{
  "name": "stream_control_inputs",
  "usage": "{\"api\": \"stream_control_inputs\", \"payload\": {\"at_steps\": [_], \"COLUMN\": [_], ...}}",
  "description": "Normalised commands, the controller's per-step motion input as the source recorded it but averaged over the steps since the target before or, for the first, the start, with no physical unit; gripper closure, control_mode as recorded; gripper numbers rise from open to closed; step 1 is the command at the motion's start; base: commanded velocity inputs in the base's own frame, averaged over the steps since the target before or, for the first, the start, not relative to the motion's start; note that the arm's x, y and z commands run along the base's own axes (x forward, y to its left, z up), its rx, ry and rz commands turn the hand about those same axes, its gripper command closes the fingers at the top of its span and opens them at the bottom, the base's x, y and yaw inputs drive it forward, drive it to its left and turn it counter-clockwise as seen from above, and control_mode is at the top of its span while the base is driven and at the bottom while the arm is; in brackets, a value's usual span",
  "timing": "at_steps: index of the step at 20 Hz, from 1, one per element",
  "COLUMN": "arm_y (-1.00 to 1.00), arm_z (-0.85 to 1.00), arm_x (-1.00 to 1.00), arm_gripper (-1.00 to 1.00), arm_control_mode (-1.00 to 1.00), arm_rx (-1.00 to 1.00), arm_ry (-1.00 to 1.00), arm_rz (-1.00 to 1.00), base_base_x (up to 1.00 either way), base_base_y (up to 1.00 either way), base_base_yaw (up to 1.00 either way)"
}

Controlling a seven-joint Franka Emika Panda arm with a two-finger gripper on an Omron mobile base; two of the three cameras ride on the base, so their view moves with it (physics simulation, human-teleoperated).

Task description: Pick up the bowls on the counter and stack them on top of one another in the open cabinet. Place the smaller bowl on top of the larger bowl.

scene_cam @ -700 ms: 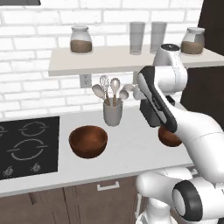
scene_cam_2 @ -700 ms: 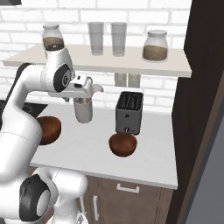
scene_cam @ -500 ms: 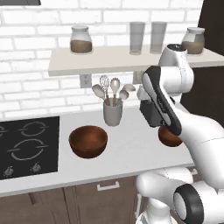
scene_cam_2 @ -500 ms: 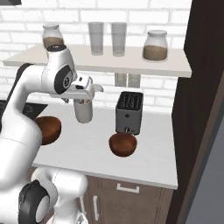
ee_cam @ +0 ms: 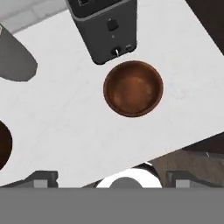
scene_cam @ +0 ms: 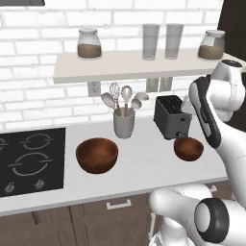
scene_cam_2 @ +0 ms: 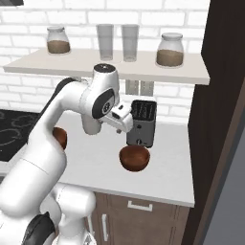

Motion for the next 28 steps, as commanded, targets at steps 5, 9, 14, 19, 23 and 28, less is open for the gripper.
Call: {"api": "stream_control_inputs", "payload": {"at_steps": [5,9,14,19,23,28], "arm_y": [-1.00,-1.00,-0.67,0.03,0.34,0.47], "arm_z": [-0.46,-0.80,-0.91,-0.54,-0.36,-0.03], "arm_x": [0.03,0.09,0.01,0.05,0.04,0.06], "arm_gripper": [-1.00,-1.00,-1.00,-1.00,-1.00,-1.00], "arm_control_mode": [-1.00,-1.00,-1.00,-1.00,-1.00,-1.00], "arm_rx": [0.08,0.07,0.16,0.23,0.19,0.05], "arm_ry": [0.18,0.19,0.19,0.03,0.00,0.01], "arm_rz": [-0.48,-0.36,-0.22,-0.01,0.00,0.00], "base_base_x": [0.00,0.00,0.00,0.00,0.00,0.00], "base_base_y": [0.00,0.00,0.00,0.00,0.00,0.00], "base_base_yaw": [0.00,0.00,0.00,0.00,0.00,0.00]}}
